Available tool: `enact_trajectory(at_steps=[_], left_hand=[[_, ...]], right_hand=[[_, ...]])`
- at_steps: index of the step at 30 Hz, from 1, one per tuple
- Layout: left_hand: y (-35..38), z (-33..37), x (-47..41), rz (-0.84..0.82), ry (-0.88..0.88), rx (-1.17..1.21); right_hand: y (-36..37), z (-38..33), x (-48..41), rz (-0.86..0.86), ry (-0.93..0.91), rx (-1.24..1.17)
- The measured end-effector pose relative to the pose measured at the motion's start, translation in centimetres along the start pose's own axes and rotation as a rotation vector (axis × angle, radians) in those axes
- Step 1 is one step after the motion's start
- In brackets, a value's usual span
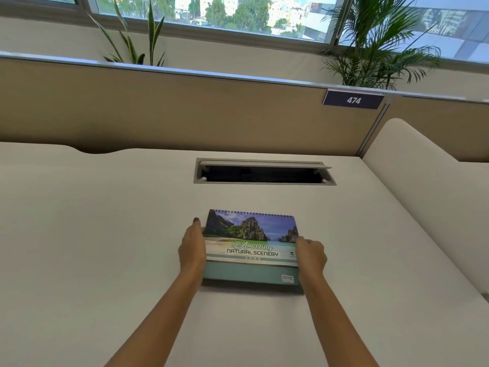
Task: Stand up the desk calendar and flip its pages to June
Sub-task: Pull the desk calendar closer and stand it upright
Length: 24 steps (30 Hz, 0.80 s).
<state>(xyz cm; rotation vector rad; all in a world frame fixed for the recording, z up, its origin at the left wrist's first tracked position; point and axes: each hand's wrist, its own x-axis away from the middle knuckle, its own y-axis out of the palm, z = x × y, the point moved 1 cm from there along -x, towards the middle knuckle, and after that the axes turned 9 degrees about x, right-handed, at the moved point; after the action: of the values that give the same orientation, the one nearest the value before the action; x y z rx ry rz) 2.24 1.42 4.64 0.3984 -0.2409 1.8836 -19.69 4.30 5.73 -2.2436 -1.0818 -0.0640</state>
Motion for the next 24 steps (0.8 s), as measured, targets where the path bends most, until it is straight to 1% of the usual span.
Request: enact_trajectory(at_steps=[3,5,8,12,17,19,22,24], left_hand=[[-1.4,1.3,0.4,0.060,0.060,0.038],[-2.5,2.5,0.8,0.069,0.090,0.136],[-3.5,4.5,1.8,0.006,0.095,0.279],[-4.2,5.4,3.1,-0.029,0.145,0.350],[-5.2,4.9,4.0,-0.067,0.219,0.389],[-5.5,4.6,4.4,-0.080,0.238,0.393],[-5.7,4.2,4.8,-0.091,0.258,0.391],[-5.8,4.0,5.0,-0.099,0.265,0.400]], right_hand=[[0.7,-0.9,0.9,-0.079,-0.036,-0.092],[1.0,-1.5,1.5,-0.098,-0.079,-0.142],[0.8,-2.6,2.6,-0.094,-0.176,-0.232],[0.8,-3.2,4.2,-0.102,-0.282,-0.268],[1.0,-1.6,5.3,-0.023,-0.349,-0.273],[0.9,-0.7,5.8,0.059,-0.364,-0.257],[0.8,0.5,6.5,0.232,-0.349,-0.241],[0.9,1.2,7.1,0.275,-0.349,-0.224]])
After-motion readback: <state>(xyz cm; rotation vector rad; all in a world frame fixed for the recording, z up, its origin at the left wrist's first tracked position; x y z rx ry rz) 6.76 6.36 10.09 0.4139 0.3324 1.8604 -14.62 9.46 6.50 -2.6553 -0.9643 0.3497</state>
